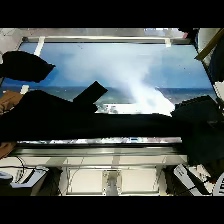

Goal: Fold the clothes and pants, and hang the long-sleeved shirts on hangers.

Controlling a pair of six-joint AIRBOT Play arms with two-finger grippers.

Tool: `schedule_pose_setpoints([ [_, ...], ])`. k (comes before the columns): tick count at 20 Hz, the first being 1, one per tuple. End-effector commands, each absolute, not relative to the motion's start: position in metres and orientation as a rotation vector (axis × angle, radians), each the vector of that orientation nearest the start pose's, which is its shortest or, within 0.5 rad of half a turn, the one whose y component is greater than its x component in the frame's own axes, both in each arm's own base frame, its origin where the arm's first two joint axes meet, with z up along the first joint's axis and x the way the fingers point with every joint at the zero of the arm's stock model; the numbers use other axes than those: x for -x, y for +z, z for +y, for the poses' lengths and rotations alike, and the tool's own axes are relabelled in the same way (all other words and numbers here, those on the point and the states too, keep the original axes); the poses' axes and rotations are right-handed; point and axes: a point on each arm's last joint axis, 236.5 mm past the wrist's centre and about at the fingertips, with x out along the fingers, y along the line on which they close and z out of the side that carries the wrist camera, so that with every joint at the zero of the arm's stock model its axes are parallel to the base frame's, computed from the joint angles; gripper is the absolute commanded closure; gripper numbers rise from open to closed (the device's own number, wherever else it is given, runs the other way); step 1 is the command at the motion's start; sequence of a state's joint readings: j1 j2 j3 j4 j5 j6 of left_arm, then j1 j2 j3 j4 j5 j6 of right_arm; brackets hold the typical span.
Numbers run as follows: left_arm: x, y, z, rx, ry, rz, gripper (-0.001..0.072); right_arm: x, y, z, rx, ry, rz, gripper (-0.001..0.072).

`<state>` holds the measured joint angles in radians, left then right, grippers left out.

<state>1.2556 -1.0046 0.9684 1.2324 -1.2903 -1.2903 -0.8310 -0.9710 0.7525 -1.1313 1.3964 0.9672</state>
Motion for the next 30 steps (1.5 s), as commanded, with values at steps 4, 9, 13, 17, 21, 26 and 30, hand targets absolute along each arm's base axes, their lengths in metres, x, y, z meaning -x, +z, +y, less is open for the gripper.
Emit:
schedule_pose_setpoints([
  [4,-0.099,-0.037,0.258,0.757,0.869,1.230,0.0691,-0.190,-0.046,-0.080,-0.560,0.038,1.375,0.0679],
  [9,-0.173,0.015,0.267,0.882,0.756,0.934,0.0136,-0.253,0.034,-0.088,-0.611,0.071,1.126,0.0329],
  [13,-0.224,0.109,0.286,0.837,0.657,0.674,0.0135,-0.336,0.154,-0.103,-0.644,0.079,0.698,0.0347],
  [17,-0.292,0.109,0.265,0.708,0.500,0.696,0.0137,-0.394,0.134,-0.026,-0.603,0.252,0.749,0.0346],
  [21,-0.338,0.029,0.235,0.691,0.434,0.940,0.0137,-0.445,0.040,0.106,-0.598,0.431,0.971,0.0345],
  [26,-0.356,-0.003,0.251,0.772,0.472,0.998,0.0136,-0.489,-0.048,0.242,-0.659,0.624,1.156,0.0344],
  [30,-0.366,0.013,0.264,0.725,0.471,0.950,0.0137,-0.536,-0.058,0.310,-0.767,0.706,1.161,0.0346],
])
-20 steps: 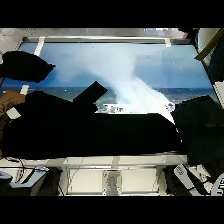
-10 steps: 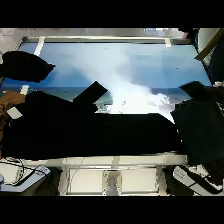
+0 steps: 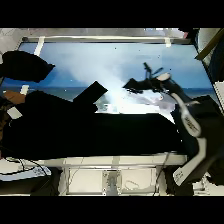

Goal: Fold the clothes and pants, and hang the long-sleeved shirts on hangers.

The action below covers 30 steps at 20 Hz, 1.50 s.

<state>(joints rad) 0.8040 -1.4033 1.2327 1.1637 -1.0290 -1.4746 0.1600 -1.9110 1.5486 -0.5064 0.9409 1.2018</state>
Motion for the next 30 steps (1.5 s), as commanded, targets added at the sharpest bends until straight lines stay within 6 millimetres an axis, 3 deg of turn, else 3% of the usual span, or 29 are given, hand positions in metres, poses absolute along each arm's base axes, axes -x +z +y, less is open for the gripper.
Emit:
schedule_pose_setpoints([
  [1,-0.367,0.015,0.265,0.722,0.471,0.945,0.0137,-0.542,-0.062,0.318,-0.780,0.708,1.177,0.0347],
  [5,-0.367,0.016,0.265,0.685,0.451,0.952,0.0137,-0.532,-0.092,0.332,-0.792,0.689,1.323,0.0374],
  [12,-0.367,0.016,0.265,0.683,0.451,0.952,0.0137,-0.526,-0.091,0.351,-0.804,0.694,1.328,0.0375],
  [16,-0.367,0.016,0.265,0.683,0.450,0.952,0.0137,-0.537,-0.092,0.357,-0.811,0.657,1.276,0.0377],
  [19,-0.367,0.016,0.265,0.683,0.450,0.953,0.0137,-0.534,-0.107,0.346,-0.779,0.581,1.326,0.0377],
  [23,-0.367,0.016,0.265,0.676,0.447,0.954,0.0137,-0.531,-0.111,0.340,-0.770,0.569,1.349,0.0378],
  [26,-0.367,0.016,0.265,0.676,0.447,0.953,0.0137,-0.544,-0.107,0.348,-0.791,0.545,1.285,0.0381],
  [30,-0.367,0.016,0.265,0.676,0.447,0.953,0.0138,-0.543,-0.105,0.362,-0.796,0.544,1.267,0.0406],
])
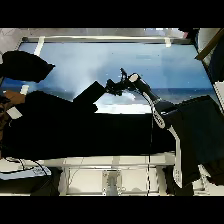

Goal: Fold the clothes and pants, and hang the long-sleeved shirts on hangers.

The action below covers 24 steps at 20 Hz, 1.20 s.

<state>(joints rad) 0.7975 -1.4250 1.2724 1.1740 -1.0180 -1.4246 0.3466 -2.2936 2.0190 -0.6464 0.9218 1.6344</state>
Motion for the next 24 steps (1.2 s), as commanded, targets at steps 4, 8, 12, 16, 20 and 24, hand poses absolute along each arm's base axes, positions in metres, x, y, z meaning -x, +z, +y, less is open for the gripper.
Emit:
schedule_pose_setpoints([
  [4,-0.367,0.016,0.265,0.676,0.447,0.953,0.0137,-0.544,-0.106,0.362,-0.823,0.520,1.273,0.0408],
  [8,-0.367,0.016,0.265,0.676,0.447,0.953,0.0138,-0.557,-0.097,0.361,-0.875,0.509,1.221,0.0702],
  [12,-0.367,0.016,0.266,0.677,0.449,0.952,0.0137,-0.593,-0.035,0.316,-0.865,0.549,1.080,0.0703],
  [16,-0.367,0.016,0.266,0.678,0.448,0.952,0.0137,-0.598,0.046,0.191,-0.663,0.457,1.011,0.0703],
  [20,-0.377,0.022,0.257,0.735,0.417,0.914,0.0141,-0.558,0.101,0.061,-0.467,0.217,1.044,0.0703],
  [24,-0.385,0.028,0.251,0.782,0.392,0.880,0.0142,-0.491,0.113,-0.010,-0.388,0.060,1.212,0.0703],
])
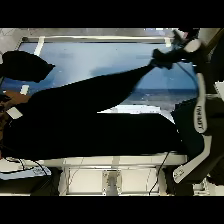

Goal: Fold the clothes and pants, and hang the long-sleeved shirts on hangers.

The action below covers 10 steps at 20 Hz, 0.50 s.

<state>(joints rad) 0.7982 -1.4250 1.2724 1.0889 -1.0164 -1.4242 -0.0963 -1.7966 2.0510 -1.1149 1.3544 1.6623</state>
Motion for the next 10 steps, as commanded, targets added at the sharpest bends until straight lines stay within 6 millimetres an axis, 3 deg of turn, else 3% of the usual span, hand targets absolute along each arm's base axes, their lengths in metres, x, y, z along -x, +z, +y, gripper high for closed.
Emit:
schedule_pose_setpoints([
  [1,-0.385,0.028,0.251,0.784,0.391,0.879,0.0142,-0.478,0.112,-0.013,-0.387,0.058,1.256,0.0703],
  [6,-0.385,0.028,0.251,0.783,0.392,0.879,0.0143,-0.444,0.118,-0.021,-0.340,0.040,1.351,0.0703],
  [10,-0.387,0.029,0.253,0.782,0.396,0.865,0.0142,-0.426,0.097,-0.045,-0.379,-0.094,1.448,0.0704],
])
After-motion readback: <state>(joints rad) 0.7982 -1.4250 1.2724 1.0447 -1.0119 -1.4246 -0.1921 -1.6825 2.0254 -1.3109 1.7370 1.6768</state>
